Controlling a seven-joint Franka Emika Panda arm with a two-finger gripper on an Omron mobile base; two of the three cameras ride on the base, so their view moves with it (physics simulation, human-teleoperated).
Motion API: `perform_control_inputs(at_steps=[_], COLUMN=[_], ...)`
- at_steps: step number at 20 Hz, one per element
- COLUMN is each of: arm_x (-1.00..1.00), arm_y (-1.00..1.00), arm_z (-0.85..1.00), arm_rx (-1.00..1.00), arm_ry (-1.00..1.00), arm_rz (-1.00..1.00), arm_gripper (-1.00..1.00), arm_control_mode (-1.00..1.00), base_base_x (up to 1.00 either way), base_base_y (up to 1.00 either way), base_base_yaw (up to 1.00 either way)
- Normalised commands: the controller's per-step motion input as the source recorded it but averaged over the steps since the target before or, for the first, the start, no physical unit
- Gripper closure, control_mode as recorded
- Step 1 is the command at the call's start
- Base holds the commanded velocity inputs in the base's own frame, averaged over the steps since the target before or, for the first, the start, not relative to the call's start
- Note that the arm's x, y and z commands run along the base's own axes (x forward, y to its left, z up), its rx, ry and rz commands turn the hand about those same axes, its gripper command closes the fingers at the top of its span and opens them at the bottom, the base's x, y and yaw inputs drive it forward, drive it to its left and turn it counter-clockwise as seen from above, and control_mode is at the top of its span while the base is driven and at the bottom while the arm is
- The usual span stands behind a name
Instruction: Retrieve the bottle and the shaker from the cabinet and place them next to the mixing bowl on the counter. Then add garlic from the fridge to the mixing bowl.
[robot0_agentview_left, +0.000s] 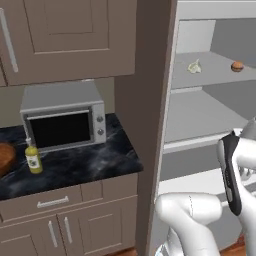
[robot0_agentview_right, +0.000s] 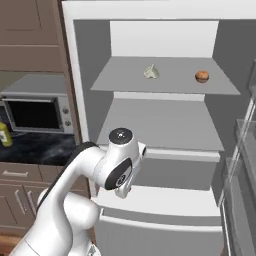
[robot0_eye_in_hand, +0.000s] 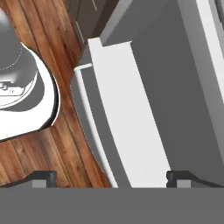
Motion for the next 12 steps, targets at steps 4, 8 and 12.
perform_control_inputs(at_steps=[4, 8, 12], arm_x=[0.05, 0.21, 0.04], arm_y=[-0.09, -0.06, 0.12], arm_z=[0.0, 0.0, 0.48], arm_rx=[0.0, 0.0, -0.17], arm_ry=[0.0, 0.03, -0.05], arm_rz=[0.05, 0.14, 0.26], arm_gripper=[-1.0, -1.0, -1.0], arm_control_mode=[-1.0, -1.0, -1.0], base_base_x=[0.26, 0.0, 0.0], base_base_y=[-0.52, 0.0, 0.0], base_base_yaw=[0.14, 0.0, 0.0])
